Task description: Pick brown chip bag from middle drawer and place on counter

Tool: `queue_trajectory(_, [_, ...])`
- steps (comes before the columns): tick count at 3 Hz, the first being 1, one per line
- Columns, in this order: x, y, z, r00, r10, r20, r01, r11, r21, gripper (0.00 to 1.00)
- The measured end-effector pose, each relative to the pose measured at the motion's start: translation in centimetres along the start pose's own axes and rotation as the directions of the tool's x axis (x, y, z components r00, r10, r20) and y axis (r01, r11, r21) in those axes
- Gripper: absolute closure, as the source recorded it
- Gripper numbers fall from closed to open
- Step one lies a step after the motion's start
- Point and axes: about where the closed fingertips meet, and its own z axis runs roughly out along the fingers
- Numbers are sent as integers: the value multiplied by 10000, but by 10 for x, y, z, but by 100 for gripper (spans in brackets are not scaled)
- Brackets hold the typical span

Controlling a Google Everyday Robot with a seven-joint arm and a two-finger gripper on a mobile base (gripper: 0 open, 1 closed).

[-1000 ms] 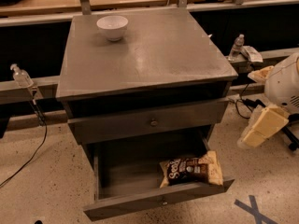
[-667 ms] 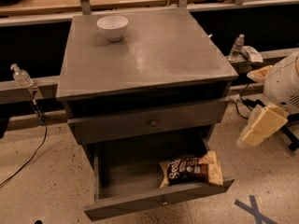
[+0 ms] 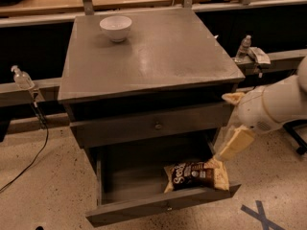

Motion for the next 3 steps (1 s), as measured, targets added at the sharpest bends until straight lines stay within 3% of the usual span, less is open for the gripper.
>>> queue_trajectory(1, [19,3,57,9991,288,301,-269,9978,-606,0])
queue_trajectory(2, [64,7,127,9958,777,-487,-830,9896,-1176,0])
queue_trajectory(3, [89,11,168,9888,662,-1339,-866,9845,-1524,0])
